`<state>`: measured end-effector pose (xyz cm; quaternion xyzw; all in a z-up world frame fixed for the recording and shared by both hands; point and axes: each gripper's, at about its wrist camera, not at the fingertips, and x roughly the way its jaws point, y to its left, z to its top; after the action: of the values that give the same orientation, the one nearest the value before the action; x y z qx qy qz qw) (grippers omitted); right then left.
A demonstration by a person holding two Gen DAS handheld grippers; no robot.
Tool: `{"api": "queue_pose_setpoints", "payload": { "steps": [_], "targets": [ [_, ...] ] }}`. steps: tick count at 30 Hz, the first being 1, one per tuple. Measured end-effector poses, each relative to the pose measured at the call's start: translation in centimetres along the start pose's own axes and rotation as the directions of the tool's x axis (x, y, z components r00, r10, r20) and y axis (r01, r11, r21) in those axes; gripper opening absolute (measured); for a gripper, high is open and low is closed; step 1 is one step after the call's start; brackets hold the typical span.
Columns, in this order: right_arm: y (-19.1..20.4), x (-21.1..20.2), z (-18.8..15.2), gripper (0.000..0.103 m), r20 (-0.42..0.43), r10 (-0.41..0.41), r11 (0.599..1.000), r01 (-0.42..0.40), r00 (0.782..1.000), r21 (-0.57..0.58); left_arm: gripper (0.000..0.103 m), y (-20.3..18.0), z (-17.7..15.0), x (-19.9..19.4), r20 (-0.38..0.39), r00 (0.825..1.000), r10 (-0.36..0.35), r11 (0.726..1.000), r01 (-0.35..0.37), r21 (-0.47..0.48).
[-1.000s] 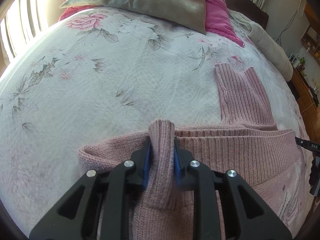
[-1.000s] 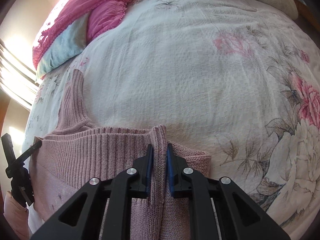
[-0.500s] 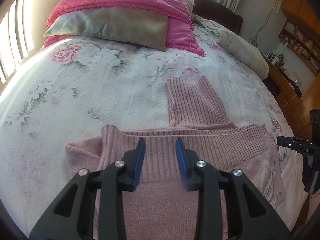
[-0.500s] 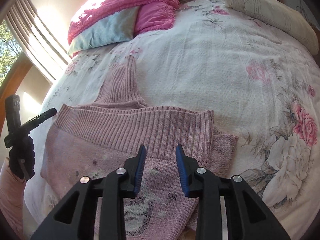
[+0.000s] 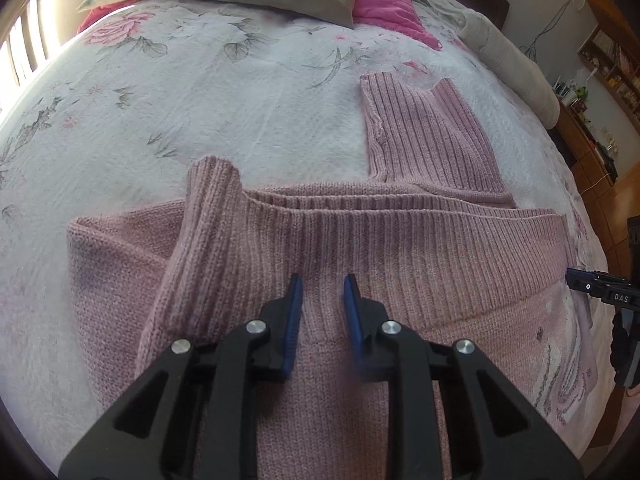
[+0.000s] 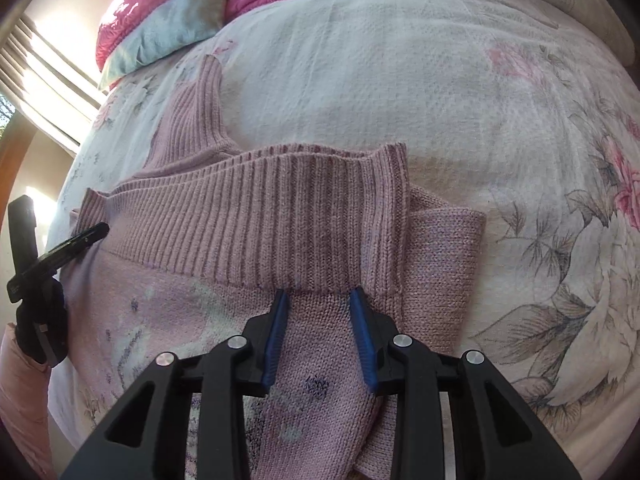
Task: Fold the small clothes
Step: 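Grasp the turtleneck collar with both grippers and fold it down over the hem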
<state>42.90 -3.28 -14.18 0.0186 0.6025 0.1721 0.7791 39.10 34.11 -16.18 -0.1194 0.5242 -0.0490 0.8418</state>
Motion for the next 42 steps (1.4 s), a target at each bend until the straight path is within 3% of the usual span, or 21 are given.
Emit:
{"api": "queue_pose_setpoints", "payload": {
  "steps": [2,4,7,8,11,17,21,24,25,27,28,29,31,35,39,42],
  "targets": [
    [1.0,-1.3,1.0,0.034,0.021,-0.013,1.0,0.013,1.0,-0.018,0.022,-0.5,0.9,-1.1,0.024,0.999,-0.034,0.999,0.034,-0.013],
    [2.2,-2.9,2.5,0.035,0.074,0.049,0.998,-0.046,0.996,-0.036,0.028,-1.3,2.4,-2.5,0.077,0.994,-0.078,0.997,0.08,-0.018],
    [4.4,-3.1,5.5,0.05,0.11,0.116,0.993,-0.112,0.987,-0.038,0.037,-2.7,5.1,-2.5,0.114,0.985,-0.132,0.99,0.136,-0.027],
    [5.0,-2.5,6.7,0.054,0.111,0.137,0.991,-0.135,0.984,-0.024,0.037,-3.2,6.0,-1.9,0.107,0.985,-0.137,0.99,0.14,-0.027],
    [6.2,0.6,9.8,0.054,0.074,0.198,0.979,-0.202,0.977,0.041,0.037,-3.8,7.9,1.4,0.041,0.99,-0.135,0.989,0.137,-0.058],
    [7.8,5.6,13.9,0.054,0.028,0.142,0.987,-0.144,0.989,0.076,0.037,-3.0,10.1,5.9,0.002,0.993,-0.121,0.983,0.12,-0.14],
    [7.8,6.9,15.1,0.054,0.056,0.187,0.977,-0.192,0.981,0.092,0.037,-2.3,10.8,7.3,-0.007,0.99,-0.143,0.973,0.139,-0.184],
    [8.6,8.5,15.7,0.054,0.04,0.177,0.98,-0.18,0.983,0.086,0.036,-3.1,10.8,8.1,0.001,0.99,-0.144,0.976,0.142,-0.166],
    [8.9,8.9,15.7,0.051,0.037,0.186,0.979,-0.188,0.982,0.076,0.036,-3.5,10.8,8.3,0.002,0.991,-0.135,0.979,0.133,-0.154],
    [9.7,9.3,15.6,0.033,0.042,0.199,0.979,-0.201,0.979,0.046,0.036,-3.8,10.8,8.6,0.001,0.992,-0.125,0.982,0.124,-0.141],
    [10.0,9.6,15.5,0.018,0.038,0.2,0.979,-0.201,0.979,0.035,0.035,-3.8,11.0,8.7,0.001,0.992,-0.125,0.982,0.124,-0.141],
    [10.2,9.5,15.2,0.01,0.041,0.205,0.978,-0.206,0.978,0.02,0.021,-3.9,11.0,8.7,0.004,0.991,-0.137,0.98,0.136,-0.145],
    [10.4,8.2,14.5,0.009,0.088,0.212,0.977,-0.211,0.973,-0.016,0.009,-4.0,11.0,8.4,0.01,0.986,-0.164,0.978,0.164,-0.125],
    [10.3,4.0,11.9,0.009,0.184,0.302,0.952,-0.288,0.935,-0.098,0.008,-4.4,9.7,4.9,0.121,0.969,-0.215,0.975,0.22,-0.03],
    [10.8,0.0,7.9,0.009,0.247,0.352,0.927,-0.298,0.903,-0.228,0.008,-4.6,6.5,-0.7,0.267,0.917,-0.296,0.955,0.292,0.055],
    [11.3,-2.2,4.7,0.009,0.277,0.354,0.91,-0.261,0.893,-0.322,0.008,-5.1,3.4,-3.9,0.322,0.895,-0.309,0.95,0.272,0.155]
  ]
}}
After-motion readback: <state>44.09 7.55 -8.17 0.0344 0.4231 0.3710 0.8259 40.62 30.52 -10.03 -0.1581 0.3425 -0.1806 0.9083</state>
